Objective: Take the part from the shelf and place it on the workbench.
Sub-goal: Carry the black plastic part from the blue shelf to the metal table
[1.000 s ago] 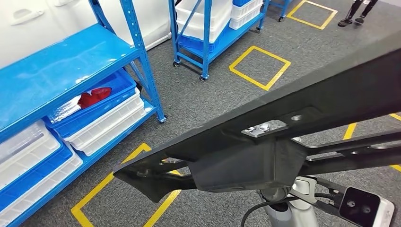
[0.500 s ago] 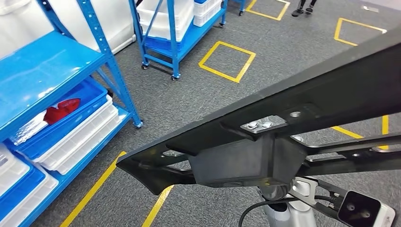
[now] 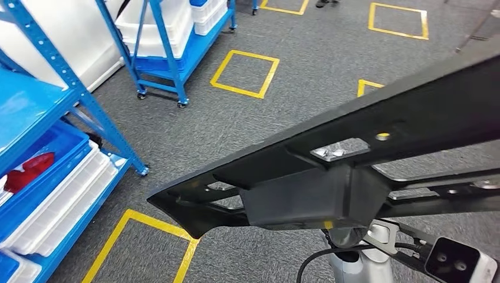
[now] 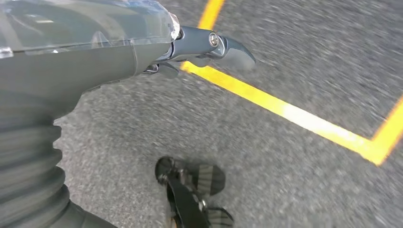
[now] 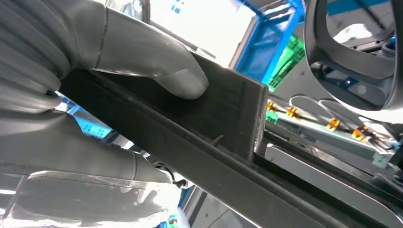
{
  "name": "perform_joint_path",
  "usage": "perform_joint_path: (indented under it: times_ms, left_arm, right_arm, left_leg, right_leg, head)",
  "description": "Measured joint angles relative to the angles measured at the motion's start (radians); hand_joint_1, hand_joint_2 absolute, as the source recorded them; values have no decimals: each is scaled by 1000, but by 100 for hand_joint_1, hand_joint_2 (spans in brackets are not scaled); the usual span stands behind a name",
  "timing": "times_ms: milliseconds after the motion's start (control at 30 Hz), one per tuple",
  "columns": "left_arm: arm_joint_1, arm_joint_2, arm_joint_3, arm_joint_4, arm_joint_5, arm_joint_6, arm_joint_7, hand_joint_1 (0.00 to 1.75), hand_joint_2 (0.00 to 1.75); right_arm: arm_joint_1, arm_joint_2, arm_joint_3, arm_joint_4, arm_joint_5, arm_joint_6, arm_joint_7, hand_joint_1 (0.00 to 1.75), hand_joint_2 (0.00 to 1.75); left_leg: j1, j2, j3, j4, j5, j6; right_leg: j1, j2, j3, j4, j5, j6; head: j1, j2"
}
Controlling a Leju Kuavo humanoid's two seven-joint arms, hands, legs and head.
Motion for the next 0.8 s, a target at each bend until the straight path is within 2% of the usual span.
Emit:
perform_joint_path:
  times_ms: [33, 67, 133, 200, 233, 267, 333, 367, 400, 433, 467, 500, 567, 600, 633, 700, 733, 800]
  left_arm:
    - [-1, -2, 0, 0, 4, 0, -3, 0, 175]
    - [0, -3, 0, 0, 9, 1, -5, 0, 175]
    - [7, -6, 3, 0, 22, 9, -1, 0, 175]
    - [14, -12, 10, 0, 40, 29, 12, 0, 175]
    - [16, -15, 15, 0, 49, 39, 18, 0, 175]
    - [17, -18, 20, 1, 56, 48, 23, 0, 175]
    - [23, -21, 30, 1, 64, 56, 31, 0, 175]
    - [26, -21, 34, 1, 68, 58, 34, 0, 175]
    - [30, -21, 38, 1, 70, 60, 37, 0, 175]
    - [31, -22, 42, 1, 73, 60, 38, 0, 175]
    - [32, -23, 45, 1, 75, 61, 37, 0, 175]
    - [32, -24, 49, 1, 76, 61, 37, 0, 175]
    - [31, -27, 54, 1, 78, 61, 36, 0, 175]
    - [31, -27, 55, 1, 79, 61, 35, 0, 175]
    - [32, -28, 56, 1, 81, 61, 33, 0, 175]
    - [30, -28, 57, 1, 82, 60, 30, 0, 175]
    - [28, -28, 58, 1, 80, 59, 29, 0, 175]
    - [25, -28, 57, 1, 75, 55, 29, 0, 175]
  right_arm:
    - [-1, 0, 1, 4, -3, -2, 0, 175, 175]
    - [-3, 0, 3, 8, -6, -6, 0, 175, 175]
    - [-9, 0, 6, 17, -10, -21, 0, 175, 175]
    - [-15, -2, 7, 27, -11, -47, 0, 175, 175]
    - [-18, -3, 7, 31, -13, -59, 0, 175, 175]
    - [-23, -4, 7, 36, -16, -68, 0, 175, 175]
    - [-31, -7, 7, 42, -23, -79, 0, 175, 175]
    - [-33, -8, 7, 46, -26, -82, 0, 175, 175]
    - [-33, -9, 7, 49, -28, -85, 0, 175, 175]
    - [-33, -10, 7, 51, -29, -86, 0, 175, 175]
    - [-33, -11, 7, 53, -30, -86, 0, 175, 175]
    - [-34, -12, 7, 55, -30, -85, 0, 175, 175]
    - [-39, -13, 7, 56, -31, -84, 0, 175, 175]
    - [-42, -13, 7, 56, -31, -83, 0, 175, 175]
    - [-46, -13, 7, 56, -31, -82, 0, 175, 175]
    - [-51, -13, 7, 57, -27, -81, 0, 175, 175]
    - [-53, -13, 7, 58, -23, -83, 0, 175, 175]
    - [-63, -12, 12, 60, -14, -94, 0, 175, 175]
  left_leg:
    - [2, -20, 25, -63, 32, 2]
    - [5, -41, 47, -118, 52, 4]
    - [6, -68, 66, -162, 55, 12]
    - [4, -52, 69, -168, 58, 25]
    - [5, -41, 71, -170, 60, 33]
    - [5, -30, 73, -174, 62, 40]
    - [3, -8, 75, -176, 62, 49]
    - [0, 5, 76, -176, 60, 52]
    - [-2, 17, 76, -176, 59, 53]
    - [-3, 30, 77, -176, 57, 53]
    - [-4, 42, 79, -176, 55, 53]
    - [-4, 52, 83, -176, 52, 51]
    - [-8, 71, 91, -176, 45, 45]
    - [-10, 80, 94, -177, 42, 41]
    - [-12, 89, 97, -178, 40, 37]
    - [-14, 108, 102, -182, 36, 28]
    - [-14, 104, 104, -180, 30, 23]
    - [-12, 63, 84, -125, -6, 16]
  right_leg:
    - [-1, 12, 0, 4, -3, 4]
    - [-1, 24, -3, 11, -5, 9]
    - [-2, 46, -12, 16, -5, 22]
    - [-5, 61, -18, 16, -1, 35]
    - [-4, 48, -22, 23, -6, 41]
    - [-3, 23, -34, 49, -21, 46]
    - [-3, -38, -87, 157, -76, 54]
    - [-5, -54, -122, 225, -103, 57]
    - [-6, -60, -149, 274, -116, 59]
    - [-7, -63, -159, 292, -114, 59]
    - [-7, -66, -149, 270, -93, 57]
    - [-6, -74, -118, 211, -61, 53]
    - [6, -116, -46, 73, -13, 39]
    - [13, -131, -24, 31, -3, 31]
    - [18, -138, -17, 14, -4, 25]
    - [18, -115, -18, 7, -1, 16]
    - [15, -104, -15, 1, 2, 11]
    - [7, -83, -7, -12, 7, 2]
  head:
    - [0, 0]
    - [0, 0]
    - [0, 0]
    - [0, 0]
    - [0, 0]
    - [0, 0]
    - [0, 0]
    - [0, 0]
    - [0, 0]
    - [0, 0]
    - [0, 0]
    - [0, 0]
    - [0, 0]
    - [0, 0]
    - [0, 0]
    - [0, 0]
    - [0, 0]
    - [0, 0]
